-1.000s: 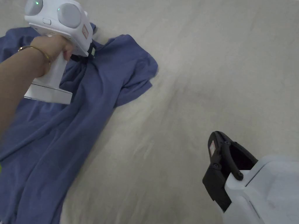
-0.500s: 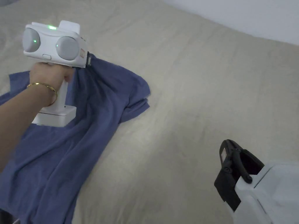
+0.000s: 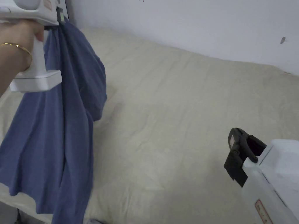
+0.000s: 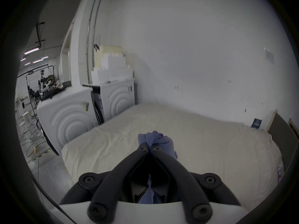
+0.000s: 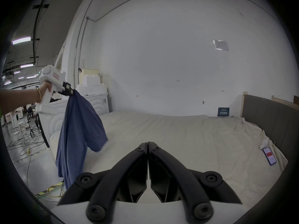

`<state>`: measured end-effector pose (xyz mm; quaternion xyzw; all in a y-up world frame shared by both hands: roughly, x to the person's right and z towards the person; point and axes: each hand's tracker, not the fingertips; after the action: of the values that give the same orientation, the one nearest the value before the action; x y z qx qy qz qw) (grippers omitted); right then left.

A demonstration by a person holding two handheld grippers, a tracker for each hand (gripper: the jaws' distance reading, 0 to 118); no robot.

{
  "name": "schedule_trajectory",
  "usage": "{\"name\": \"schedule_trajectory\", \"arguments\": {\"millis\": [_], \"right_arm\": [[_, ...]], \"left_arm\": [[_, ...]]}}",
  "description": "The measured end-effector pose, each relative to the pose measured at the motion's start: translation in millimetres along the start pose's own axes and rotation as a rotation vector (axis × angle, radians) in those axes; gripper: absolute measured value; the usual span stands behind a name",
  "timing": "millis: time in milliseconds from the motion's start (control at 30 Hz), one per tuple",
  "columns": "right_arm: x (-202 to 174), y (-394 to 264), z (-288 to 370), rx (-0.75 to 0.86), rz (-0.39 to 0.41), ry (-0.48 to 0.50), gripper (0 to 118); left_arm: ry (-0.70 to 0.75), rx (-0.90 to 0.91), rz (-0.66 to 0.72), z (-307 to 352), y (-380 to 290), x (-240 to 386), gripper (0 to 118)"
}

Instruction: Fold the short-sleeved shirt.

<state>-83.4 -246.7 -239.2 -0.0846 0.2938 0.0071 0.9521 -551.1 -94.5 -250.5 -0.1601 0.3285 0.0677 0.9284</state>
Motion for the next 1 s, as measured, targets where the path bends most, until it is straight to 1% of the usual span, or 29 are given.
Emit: {"name": "schedule_trajectory", "arguments": {"millis": [133, 167, 267, 300, 367, 567, 667, 700, 767, 800, 867, 1000], "right_arm": [[0, 1, -6, 0.037, -0.017, -0.019, 0], [10, -3, 38, 0.044, -0.021, -0.025, 0], [15, -2, 44, 0.071, -0.029, -0.052, 0], [24, 2, 69, 0.080, -0.028, -0.066, 0], [33, 5, 83, 0.096, -0.033, -0.093, 0], [57, 11, 112, 0.134, -0.054, -0.205, 0], [67, 9, 128, 0.143, -0.065, -0.268, 0], [71, 8, 134, 0.144, -0.072, -0.289, 0], [78, 6, 144, 0.141, -0.079, -0.323, 0], [81, 5, 149, 0.138, -0.079, -0.343, 0], [100, -3, 163, 0.135, -0.077, -0.372, 0], [114, -8, 181, 0.127, -0.079, -0.430, 0]], "left_arm": [[-0.032, 0.105, -0.010, 54, 43, 17, 0], [-0.046, 0.123, -0.017, 63, 50, 23, 0], [-0.116, 0.178, -0.047, 91, 68, 47, 0], [-0.150, 0.192, -0.060, 100, 71, 59, 0], [-0.222, 0.205, -0.072, 98, 75, 76, 0], [-0.426, 0.228, -0.133, 126, 72, 160, 0], [-0.544, 0.232, -0.103, 137, 74, 201, 0], [-0.585, 0.234, -0.112, 139, 72, 215, 0], [-0.604, 0.238, -0.143, 142, 68, 245, 0], [-0.632, 0.229, -0.146, 142, 63, 259, 0], [-0.694, 0.201, -0.148, 141, 54, 282, 0], [-0.778, 0.123, -0.171, 130, 11, 336, 0]]}}
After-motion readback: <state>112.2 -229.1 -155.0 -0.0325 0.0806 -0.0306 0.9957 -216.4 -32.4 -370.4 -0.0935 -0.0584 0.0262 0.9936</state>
